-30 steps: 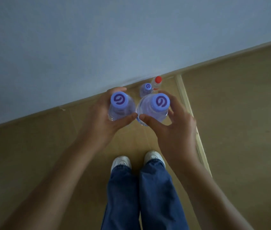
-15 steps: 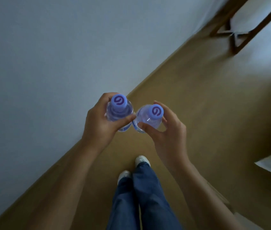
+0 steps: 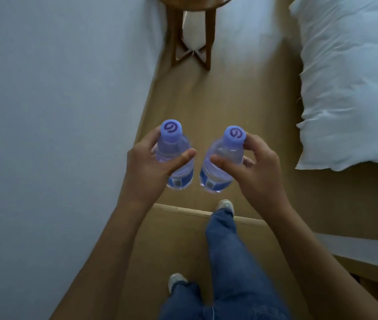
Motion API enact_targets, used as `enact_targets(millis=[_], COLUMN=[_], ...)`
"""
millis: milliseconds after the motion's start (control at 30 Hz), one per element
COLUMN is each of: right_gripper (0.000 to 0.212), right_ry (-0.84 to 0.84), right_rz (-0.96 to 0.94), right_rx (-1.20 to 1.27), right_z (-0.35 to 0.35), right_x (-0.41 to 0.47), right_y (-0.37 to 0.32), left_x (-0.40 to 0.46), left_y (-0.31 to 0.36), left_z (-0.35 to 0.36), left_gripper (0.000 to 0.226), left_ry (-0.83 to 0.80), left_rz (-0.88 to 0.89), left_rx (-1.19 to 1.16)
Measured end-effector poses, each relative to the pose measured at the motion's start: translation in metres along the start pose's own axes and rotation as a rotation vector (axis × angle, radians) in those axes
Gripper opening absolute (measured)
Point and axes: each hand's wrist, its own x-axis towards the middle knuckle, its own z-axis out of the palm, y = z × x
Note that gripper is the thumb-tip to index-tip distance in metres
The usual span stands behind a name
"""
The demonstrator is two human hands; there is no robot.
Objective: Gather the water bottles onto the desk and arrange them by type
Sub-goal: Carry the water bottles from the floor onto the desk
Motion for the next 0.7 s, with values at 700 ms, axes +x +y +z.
enact_targets(millis=[700], right_gripper=[0.036], right_ry=[0.201], right_rz=[-0.054], right_rx=[0.109], right_z=[-0.209], right_x=[0.431], right_y=[0.035], left_x=[0.447], left_y=[0.095], left_z=[0.227], left_gripper=[0.028], left_ry=[-0.109], left_rz=[0.121], left_rx=[-0.116])
